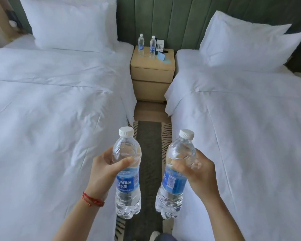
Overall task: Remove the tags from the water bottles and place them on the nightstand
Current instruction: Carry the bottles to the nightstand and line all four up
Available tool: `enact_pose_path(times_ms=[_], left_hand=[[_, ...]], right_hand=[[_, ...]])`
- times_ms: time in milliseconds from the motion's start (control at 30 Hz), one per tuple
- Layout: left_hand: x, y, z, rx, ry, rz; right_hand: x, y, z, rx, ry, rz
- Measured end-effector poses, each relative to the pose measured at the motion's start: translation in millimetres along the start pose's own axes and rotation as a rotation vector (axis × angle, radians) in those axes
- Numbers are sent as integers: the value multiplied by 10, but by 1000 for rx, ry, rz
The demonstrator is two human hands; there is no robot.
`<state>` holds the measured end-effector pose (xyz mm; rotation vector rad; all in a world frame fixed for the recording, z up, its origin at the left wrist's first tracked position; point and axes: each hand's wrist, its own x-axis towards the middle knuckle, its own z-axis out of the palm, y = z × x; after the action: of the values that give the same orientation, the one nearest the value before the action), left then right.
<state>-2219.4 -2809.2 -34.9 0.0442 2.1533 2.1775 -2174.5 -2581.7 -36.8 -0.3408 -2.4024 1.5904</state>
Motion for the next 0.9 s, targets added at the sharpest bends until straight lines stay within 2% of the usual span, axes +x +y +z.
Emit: enact_pose_path(times_ms=[300, 633, 900], left_hand=[[1587, -101, 491, -10, -24, 0], [3535, 173, 1149, -16, -53, 38], [5018, 149, 1315, -57, -72, 15]], right_hand=[[1641, 200, 120, 50, -27, 6], [3747, 236, -96, 40, 10, 13], [5052, 370, 270, 69, -9, 40]])
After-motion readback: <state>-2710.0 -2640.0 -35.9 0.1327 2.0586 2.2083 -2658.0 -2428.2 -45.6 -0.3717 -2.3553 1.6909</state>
